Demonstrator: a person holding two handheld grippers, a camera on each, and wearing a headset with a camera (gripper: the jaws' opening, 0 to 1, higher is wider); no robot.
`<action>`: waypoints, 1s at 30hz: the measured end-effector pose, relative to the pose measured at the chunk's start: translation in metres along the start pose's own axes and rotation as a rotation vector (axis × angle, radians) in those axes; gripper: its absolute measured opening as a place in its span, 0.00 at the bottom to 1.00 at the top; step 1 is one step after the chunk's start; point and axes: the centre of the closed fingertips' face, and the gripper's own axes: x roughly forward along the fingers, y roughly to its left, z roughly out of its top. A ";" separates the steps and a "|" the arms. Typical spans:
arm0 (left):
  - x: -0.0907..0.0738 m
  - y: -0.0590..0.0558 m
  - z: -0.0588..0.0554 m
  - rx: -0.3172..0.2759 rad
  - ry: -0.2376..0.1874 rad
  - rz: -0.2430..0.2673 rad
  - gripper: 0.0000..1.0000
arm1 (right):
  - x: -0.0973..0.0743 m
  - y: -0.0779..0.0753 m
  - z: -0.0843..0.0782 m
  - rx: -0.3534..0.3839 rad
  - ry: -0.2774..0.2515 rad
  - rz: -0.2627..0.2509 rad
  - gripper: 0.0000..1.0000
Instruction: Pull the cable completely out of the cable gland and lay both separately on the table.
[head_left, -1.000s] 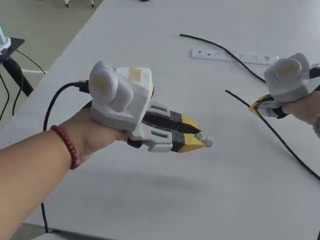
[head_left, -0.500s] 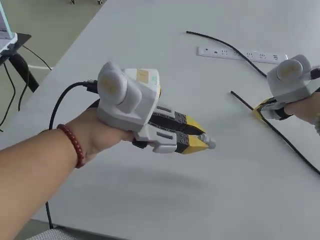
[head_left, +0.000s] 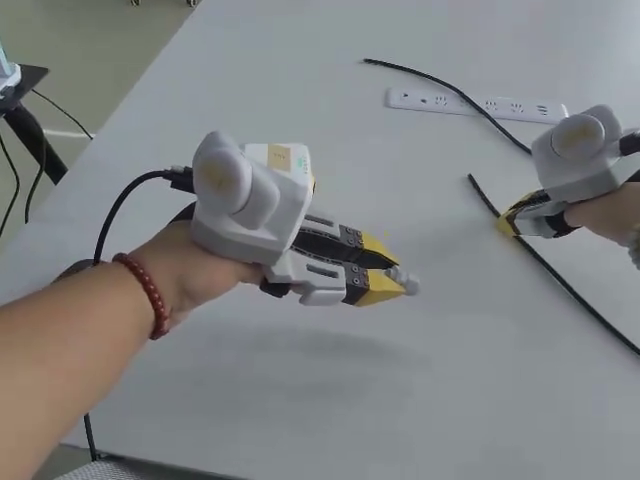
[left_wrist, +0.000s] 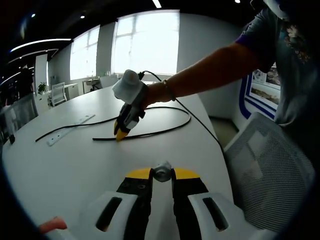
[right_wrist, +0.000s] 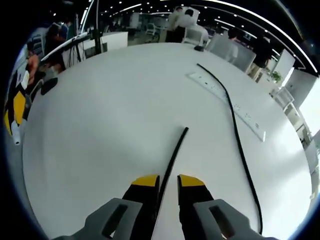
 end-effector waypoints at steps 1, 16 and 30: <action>0.001 -0.001 0.000 0.003 0.004 -0.002 0.15 | -0.002 0.000 0.000 0.006 -0.004 0.002 0.12; 0.006 -0.011 0.007 0.013 -0.007 -0.021 0.15 | -0.045 0.021 0.013 0.032 -0.147 0.031 0.39; 0.005 -0.016 0.009 0.013 -0.011 -0.013 0.15 | -0.113 0.056 0.025 0.064 -0.332 0.006 0.99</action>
